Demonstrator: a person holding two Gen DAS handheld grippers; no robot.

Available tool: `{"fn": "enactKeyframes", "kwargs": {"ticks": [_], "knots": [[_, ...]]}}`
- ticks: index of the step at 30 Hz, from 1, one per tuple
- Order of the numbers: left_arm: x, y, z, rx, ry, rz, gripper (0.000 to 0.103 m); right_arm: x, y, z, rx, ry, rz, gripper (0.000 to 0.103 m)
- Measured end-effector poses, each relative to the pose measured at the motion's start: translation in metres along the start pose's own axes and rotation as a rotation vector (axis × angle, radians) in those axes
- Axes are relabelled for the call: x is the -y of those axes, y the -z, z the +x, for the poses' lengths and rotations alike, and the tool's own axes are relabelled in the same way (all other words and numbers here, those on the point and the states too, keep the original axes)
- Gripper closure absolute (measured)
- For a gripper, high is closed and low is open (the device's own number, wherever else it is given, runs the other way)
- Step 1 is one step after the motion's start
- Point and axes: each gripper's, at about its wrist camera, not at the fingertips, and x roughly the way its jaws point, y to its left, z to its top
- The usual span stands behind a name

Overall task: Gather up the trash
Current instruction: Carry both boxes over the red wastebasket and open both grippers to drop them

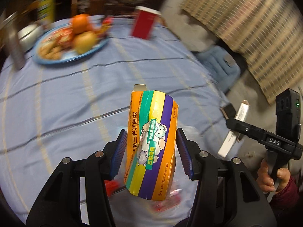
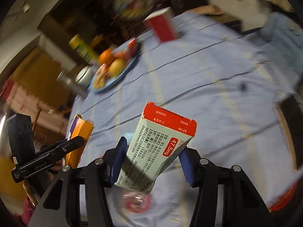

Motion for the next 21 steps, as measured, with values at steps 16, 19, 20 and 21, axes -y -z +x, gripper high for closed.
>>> {"fn": "enactKeyframes", "kwargs": {"ticks": [16,19,20,21], "knots": [[0.230,-0.019,0.107,-0.171,0.299,0.452,0.050,0.198,0.113,-0.154,0.255,0.324,0.478,0.049],[0.271,-0.011,0.121,-0.200,0.340,0.516,0.050,0.229,0.141,-0.177,0.284,0.395,0.547,0.049],[0.280,-0.009,0.124,-0.205,0.345,0.528,0.050,0.238,0.148,-0.182,0.287,0.424,0.563,0.049],[0.294,-0.006,0.128,-0.213,0.355,0.548,0.050,0.251,0.159,-0.188,0.288,0.460,0.585,0.049]]}}
